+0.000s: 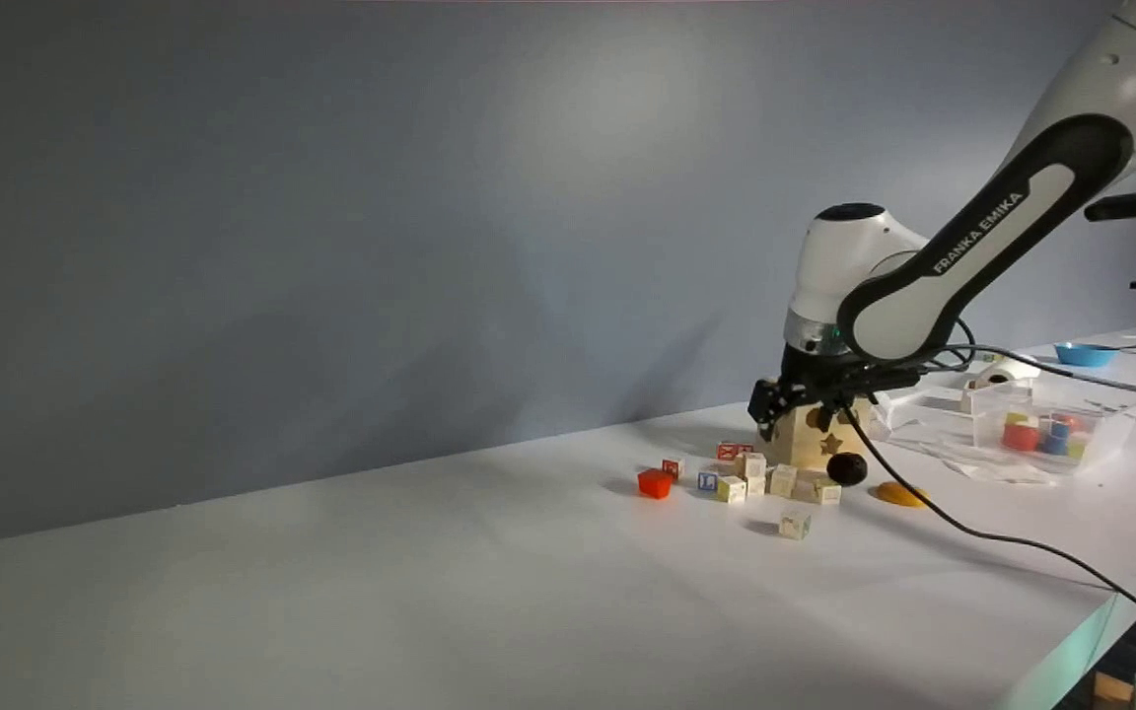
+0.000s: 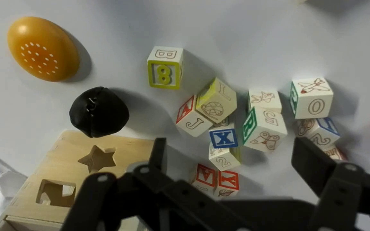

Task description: Move two wooden squares to the left.

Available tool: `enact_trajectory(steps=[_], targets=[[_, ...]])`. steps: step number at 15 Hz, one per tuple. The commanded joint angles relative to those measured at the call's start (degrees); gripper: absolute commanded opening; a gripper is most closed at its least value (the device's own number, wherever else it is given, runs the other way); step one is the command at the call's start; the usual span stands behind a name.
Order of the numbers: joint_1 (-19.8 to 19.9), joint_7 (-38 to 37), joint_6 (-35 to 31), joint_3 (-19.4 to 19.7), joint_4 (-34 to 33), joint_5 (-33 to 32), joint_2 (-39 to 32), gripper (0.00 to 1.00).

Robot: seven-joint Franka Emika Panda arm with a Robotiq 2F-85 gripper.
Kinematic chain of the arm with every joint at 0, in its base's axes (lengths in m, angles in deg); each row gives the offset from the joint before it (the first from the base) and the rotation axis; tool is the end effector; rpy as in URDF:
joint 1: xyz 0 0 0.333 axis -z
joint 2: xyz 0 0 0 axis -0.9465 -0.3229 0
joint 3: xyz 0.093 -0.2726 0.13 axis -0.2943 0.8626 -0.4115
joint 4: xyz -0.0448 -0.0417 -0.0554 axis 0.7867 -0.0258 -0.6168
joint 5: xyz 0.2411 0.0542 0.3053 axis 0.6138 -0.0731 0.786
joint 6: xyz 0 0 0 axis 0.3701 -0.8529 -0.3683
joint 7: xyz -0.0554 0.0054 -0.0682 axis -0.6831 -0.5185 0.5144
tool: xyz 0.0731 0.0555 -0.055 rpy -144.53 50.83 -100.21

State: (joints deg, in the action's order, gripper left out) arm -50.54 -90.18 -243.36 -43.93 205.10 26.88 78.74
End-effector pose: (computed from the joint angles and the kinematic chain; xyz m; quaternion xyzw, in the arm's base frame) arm 0.4269 -0.1314 0.3593 0.9365 -0.2783 0.1748 0.1219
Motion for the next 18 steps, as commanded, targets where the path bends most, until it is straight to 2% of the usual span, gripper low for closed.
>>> enact_trajectory(steps=[1,7,14,15,16,18], targets=[[-1.2,-1.0,-0.8,1.9,-3.1,2.6,-5.1,1.0],[-4.1,-1.9,-4.2,4.4,-6.1,6.5,-10.0,1.0],[-7.5,-4.0,-3.4,6.5,-9.5,7.2,-14.4,0.98],[-8.1,-4.3,-3.3,6.8,-9.8,7.4,-14.8,0.83],[-8.5,-4.8,-3.3,7.1,-10.0,7.1,-15.2,0.74],[-9.4,-5.5,-3.2,7.8,-10.4,6.9,-15.9,0.62]])
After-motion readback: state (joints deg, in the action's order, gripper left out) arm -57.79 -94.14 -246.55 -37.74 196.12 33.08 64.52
